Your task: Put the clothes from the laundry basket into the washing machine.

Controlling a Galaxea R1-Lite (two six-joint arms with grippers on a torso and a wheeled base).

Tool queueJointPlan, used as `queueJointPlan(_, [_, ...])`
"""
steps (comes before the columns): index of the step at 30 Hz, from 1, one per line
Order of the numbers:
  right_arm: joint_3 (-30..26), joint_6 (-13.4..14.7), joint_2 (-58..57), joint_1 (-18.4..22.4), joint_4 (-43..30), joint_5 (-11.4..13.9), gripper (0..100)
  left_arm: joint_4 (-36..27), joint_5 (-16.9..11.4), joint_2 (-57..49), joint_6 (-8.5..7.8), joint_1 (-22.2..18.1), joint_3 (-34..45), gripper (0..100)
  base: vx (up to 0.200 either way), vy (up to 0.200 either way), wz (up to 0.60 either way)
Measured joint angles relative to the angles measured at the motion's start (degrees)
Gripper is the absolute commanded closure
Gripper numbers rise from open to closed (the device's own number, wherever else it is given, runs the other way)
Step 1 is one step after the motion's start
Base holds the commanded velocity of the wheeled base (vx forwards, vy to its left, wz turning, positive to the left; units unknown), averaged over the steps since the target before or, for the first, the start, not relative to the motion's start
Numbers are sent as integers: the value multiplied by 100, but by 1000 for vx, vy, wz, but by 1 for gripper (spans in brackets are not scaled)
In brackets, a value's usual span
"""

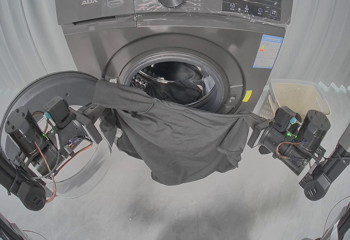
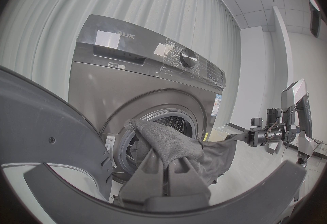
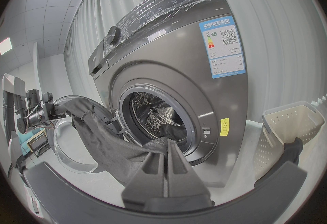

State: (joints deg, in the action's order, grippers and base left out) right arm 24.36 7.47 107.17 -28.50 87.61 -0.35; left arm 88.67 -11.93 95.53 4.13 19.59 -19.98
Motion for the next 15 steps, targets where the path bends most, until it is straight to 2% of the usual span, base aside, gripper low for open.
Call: queueJointPlan(15, [52, -20, -196, 260, -13, 11, 100, -2, 12, 6, -26, -85, 59, 100, 0, 0, 0])
